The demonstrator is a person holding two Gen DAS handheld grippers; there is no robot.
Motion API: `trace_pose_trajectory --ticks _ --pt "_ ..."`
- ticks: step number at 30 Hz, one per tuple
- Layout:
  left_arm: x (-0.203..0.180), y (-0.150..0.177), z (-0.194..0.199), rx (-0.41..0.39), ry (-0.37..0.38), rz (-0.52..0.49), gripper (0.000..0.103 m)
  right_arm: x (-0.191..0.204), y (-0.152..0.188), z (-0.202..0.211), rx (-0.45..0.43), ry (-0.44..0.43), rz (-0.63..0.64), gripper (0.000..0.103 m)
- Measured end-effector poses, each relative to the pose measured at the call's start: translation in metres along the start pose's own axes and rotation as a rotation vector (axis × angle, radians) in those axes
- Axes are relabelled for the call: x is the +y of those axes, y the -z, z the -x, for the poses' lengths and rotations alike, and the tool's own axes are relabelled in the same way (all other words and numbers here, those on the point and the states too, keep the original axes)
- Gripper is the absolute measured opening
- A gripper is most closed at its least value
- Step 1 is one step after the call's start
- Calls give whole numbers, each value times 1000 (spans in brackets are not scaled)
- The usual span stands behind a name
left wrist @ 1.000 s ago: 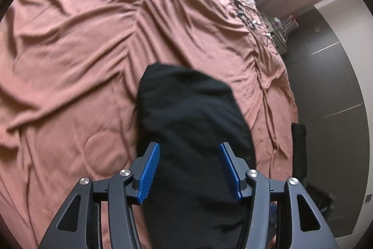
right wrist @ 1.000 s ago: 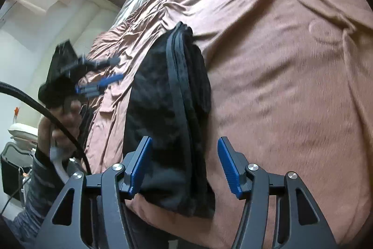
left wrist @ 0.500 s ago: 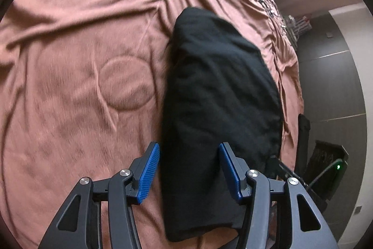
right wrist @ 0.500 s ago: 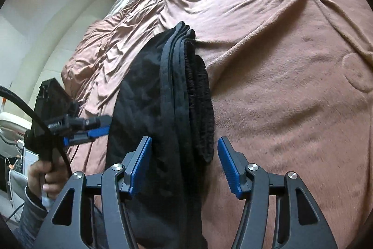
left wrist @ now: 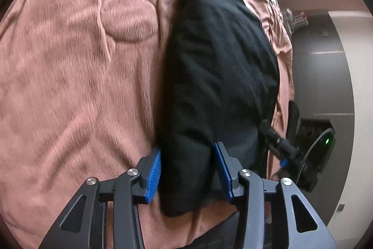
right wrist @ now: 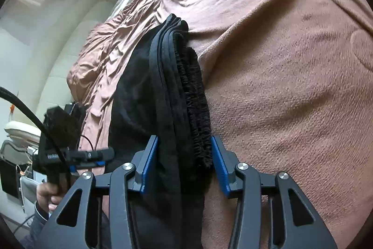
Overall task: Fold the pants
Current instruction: 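Grasp the folded pants edge with the left gripper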
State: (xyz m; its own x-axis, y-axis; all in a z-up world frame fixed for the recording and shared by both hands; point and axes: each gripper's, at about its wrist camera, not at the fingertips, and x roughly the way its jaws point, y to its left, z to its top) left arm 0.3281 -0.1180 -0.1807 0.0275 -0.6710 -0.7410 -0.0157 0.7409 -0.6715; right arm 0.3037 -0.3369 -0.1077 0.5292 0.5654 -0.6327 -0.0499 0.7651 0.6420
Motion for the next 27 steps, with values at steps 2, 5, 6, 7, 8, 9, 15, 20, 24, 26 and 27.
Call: trace_pose_trajectory --ticks 2,5,6,7,8,9,15,20,24,26,27 --pt "-2 3 1 -2 -19 -14 33 0 0 -1 1 -8 -13 41" --pt "-10 3 5 3 -33 -36 17 1 1 -1 1 -14 -24 40" --pt "-15 3 7 4 -41 -53 15 3 2 0 1 -14 -23 39" --pt "-19 4 9 4 -48 -66 14 5 2 -1 2 -14 -23 38" --pt "-23 4 13 2 -56 -79 14 6 3 0 3 -16 -22 37" --pt "-27 4 18 -1 -63 -91 13 8 4 1 7 -22 -23 36" --pt "-24 1 39 -10 -76 -106 13 17 16 -2 32 -48 -34 33" --pt "-14 8 49 5 -108 -121 13 29 28 -11 56 -62 -34 33" --pt "-8 12 56 10 -143 -129 13 39 37 -21 78 -66 -22 33" --pt "-7 15 60 14 -149 -139 13 42 38 -25 83 -67 -24 33" --pt "-5 18 62 19 -151 -143 13 43 39 -27 86 -71 -29 33"
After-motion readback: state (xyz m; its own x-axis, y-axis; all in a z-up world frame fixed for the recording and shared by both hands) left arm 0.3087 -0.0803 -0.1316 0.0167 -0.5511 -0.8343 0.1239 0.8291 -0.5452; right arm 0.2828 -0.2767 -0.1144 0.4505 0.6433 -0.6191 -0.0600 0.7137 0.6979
